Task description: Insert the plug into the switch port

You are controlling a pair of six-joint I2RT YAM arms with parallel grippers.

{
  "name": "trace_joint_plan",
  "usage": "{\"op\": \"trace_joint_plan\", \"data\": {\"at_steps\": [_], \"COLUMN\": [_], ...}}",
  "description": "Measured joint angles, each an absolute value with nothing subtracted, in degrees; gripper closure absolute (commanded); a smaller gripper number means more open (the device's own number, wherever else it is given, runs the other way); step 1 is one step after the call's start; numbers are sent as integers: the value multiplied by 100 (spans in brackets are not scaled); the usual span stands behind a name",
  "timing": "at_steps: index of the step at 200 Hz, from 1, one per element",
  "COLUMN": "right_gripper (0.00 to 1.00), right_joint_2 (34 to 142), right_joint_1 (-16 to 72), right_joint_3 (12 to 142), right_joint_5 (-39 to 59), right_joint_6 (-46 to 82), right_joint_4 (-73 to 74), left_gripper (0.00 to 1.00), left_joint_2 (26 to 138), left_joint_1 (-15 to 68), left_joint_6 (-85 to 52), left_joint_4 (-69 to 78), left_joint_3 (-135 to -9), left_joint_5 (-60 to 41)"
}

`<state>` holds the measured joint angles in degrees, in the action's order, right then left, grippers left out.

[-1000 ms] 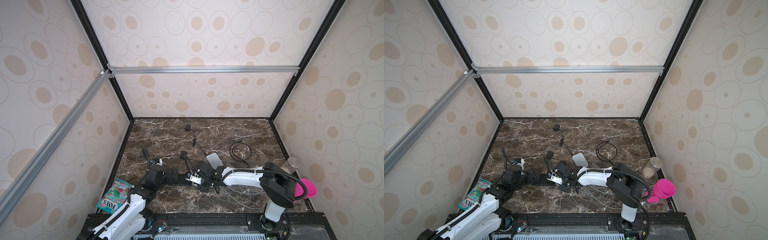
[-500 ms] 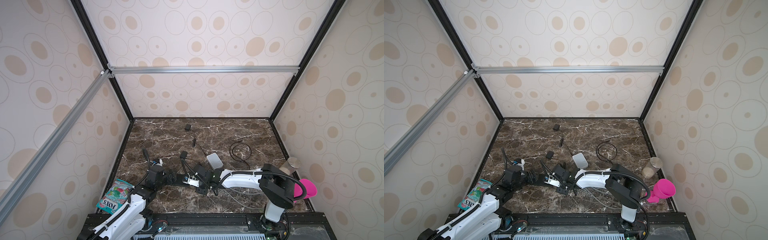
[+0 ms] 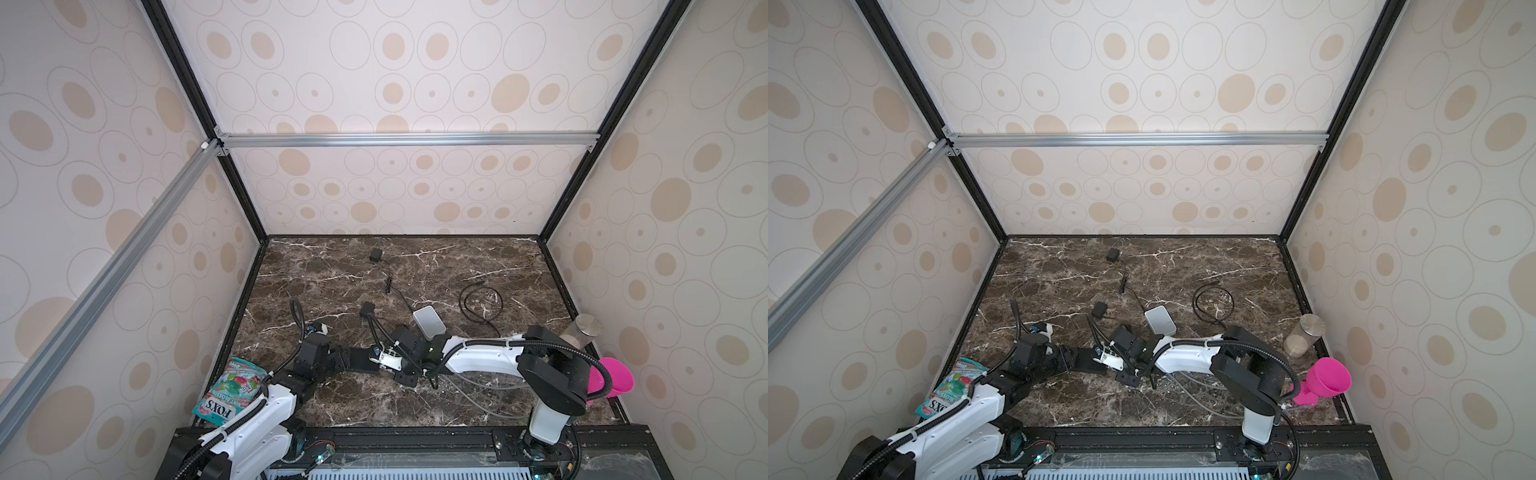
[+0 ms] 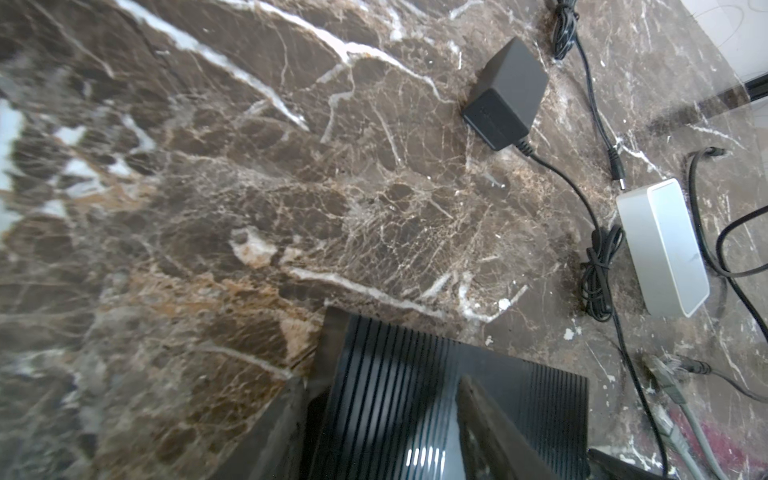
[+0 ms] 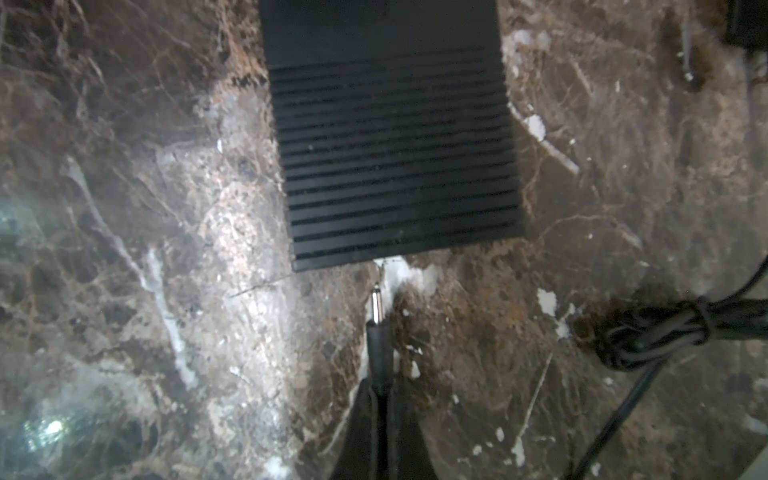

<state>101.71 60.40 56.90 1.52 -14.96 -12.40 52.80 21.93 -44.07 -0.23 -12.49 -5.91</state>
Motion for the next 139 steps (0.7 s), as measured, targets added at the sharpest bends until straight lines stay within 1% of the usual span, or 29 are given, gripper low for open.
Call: {"op": "trace_joint_plan", "data": {"at_steps": [48, 139], "right_gripper": [100, 100], "right_joint_2": [10186, 10228], "right_joint_1": [5996, 5881], "right_joint_3": [5712, 5756], "right_joint_5": [174, 176], "right_joint_6": [-1433, -1417], "right_joint_4": [-1282, -1337], "left_gripper": [44, 43], "left_joint_2": [5478, 5653], "left_joint_1": [2185, 2185], "left_joint_6": [-4338, -4230], "left_joint_4": [276, 510], "left_joint_3": [-1245, -1199], "left_joint_5": [-867, -976]}}
